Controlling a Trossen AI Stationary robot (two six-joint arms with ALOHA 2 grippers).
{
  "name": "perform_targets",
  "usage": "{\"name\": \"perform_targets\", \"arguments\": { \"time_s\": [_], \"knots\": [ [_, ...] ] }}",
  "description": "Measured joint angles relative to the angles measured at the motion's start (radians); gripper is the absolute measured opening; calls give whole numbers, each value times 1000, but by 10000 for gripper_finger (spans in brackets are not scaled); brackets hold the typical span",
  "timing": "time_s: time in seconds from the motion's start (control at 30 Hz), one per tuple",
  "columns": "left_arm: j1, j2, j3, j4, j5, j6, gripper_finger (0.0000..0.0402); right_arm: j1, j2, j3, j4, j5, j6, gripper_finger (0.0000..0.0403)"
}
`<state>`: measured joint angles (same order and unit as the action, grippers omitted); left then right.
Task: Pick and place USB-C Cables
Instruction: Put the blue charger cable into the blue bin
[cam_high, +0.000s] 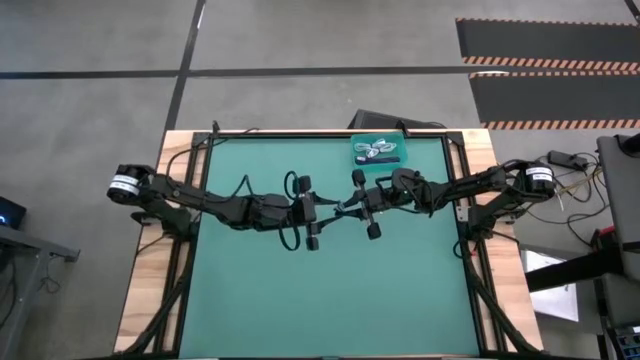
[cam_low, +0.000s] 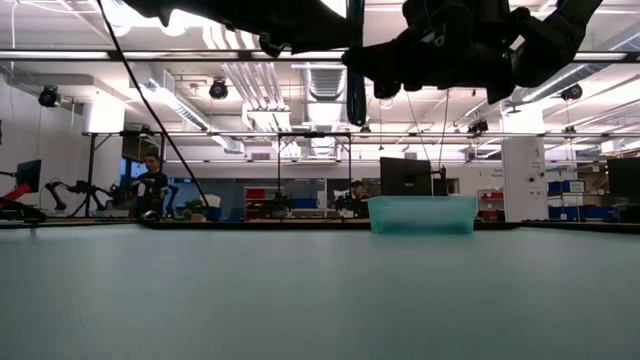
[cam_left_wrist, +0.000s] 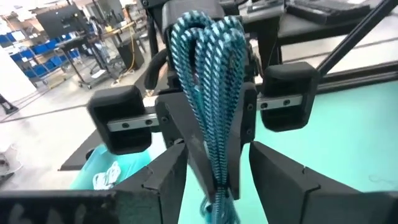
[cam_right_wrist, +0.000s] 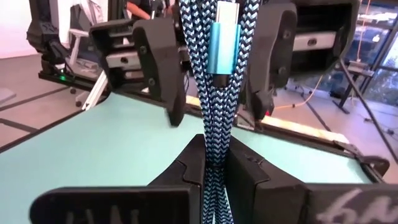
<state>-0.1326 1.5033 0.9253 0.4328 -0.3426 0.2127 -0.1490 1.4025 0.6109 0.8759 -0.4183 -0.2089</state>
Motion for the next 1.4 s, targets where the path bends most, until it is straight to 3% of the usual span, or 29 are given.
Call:
{"name": "perform_targets", "arguments": {
  "time_s": [0.27, 0.47, 0.9, 1.1, 1.27, 1.4],
  "knots": [
    [0, -44, 0, -103, -11, 0, 158, 0, -5, 25, -116, 29, 15, 28],
    [0, -78, 1, -141, -14, 0, 158, 0, -14, 77, -298, 89, 6, 28],
    [-1, -100, 1, -286, -42, -86, 158, -4, -48, 247, -894, 261, -106, 28],
    [-1, -100, 1, -328, -60, -127, 158, -18, -47, 349, -1205, 396, -141, 28],
    [-1, -100, 0, -347, -60, -136, 158, -53, -45, 456, -1430, 512, -157, 28],
    [-1, -100, 0, -346, -61, -172, 158, -109, -39, 549, -1590, 524, -157, 28]
  ]
}}
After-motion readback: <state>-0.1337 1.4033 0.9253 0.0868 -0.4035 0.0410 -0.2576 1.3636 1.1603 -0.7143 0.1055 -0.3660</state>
